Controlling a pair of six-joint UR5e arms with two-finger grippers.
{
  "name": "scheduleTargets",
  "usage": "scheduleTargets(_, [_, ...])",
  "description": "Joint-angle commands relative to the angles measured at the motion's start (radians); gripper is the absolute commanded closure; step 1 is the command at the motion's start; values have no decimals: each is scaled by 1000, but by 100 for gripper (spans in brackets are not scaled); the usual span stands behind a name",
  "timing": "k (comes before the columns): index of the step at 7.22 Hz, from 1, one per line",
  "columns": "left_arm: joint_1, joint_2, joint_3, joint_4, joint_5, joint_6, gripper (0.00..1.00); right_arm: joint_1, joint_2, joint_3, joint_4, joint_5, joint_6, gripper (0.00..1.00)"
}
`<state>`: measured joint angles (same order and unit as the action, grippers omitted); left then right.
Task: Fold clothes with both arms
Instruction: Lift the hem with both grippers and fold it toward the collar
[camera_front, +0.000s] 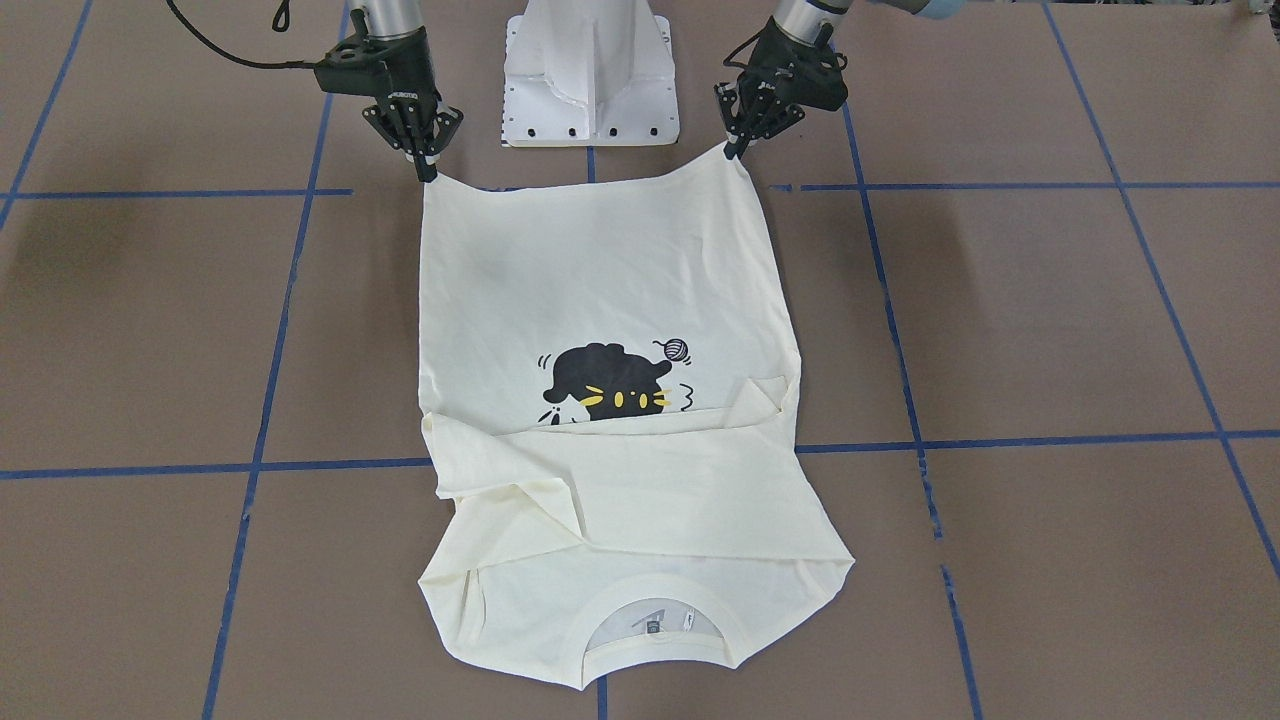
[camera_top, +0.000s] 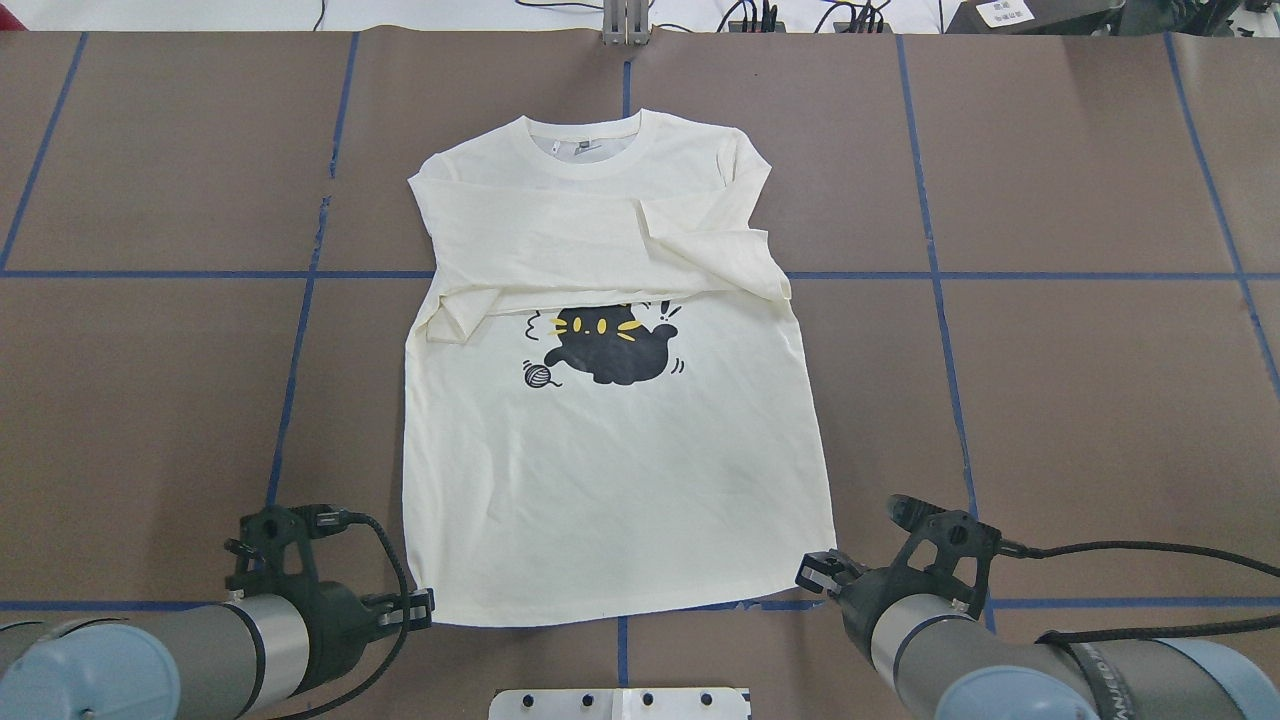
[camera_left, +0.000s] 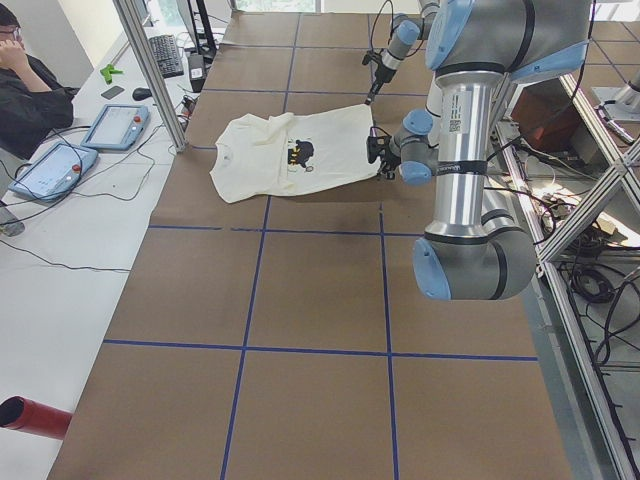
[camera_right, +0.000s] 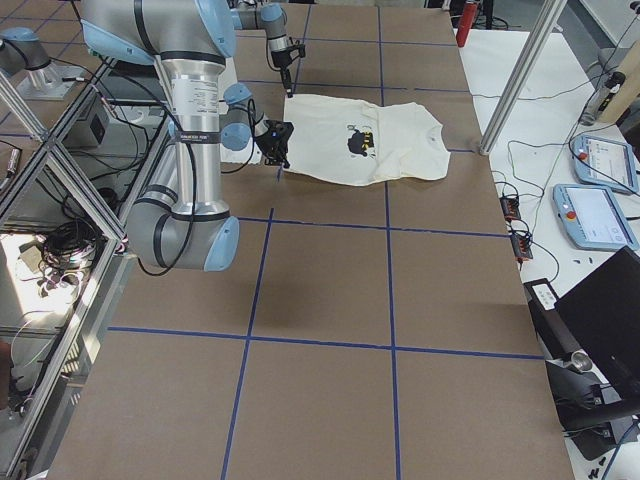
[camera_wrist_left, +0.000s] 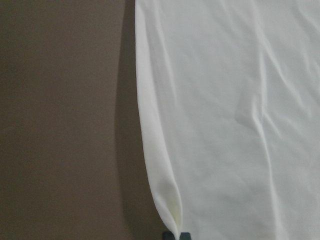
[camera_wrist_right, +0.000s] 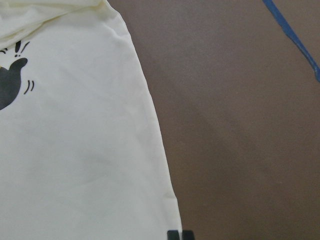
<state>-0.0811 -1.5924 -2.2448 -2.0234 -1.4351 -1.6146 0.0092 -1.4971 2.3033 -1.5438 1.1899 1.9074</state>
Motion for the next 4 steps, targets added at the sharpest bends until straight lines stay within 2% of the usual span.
scheduleTargets(1, [-14,-36,-338,347,-138,1,100,-58,-3,338,-301,58,-5,100])
scheduleTargets(2, [-87,-50,-413,445,-210,1,100,-40,39,429,-422,115,-5,100])
scheduleTargets(3, [-135,-81,-407,457,-264,48,100,12,87,423,-473,164,-10,100])
scheduleTargets(4, [-220,-121,-379,468,-274,199,100,79,178,389,-517,193,-52,100])
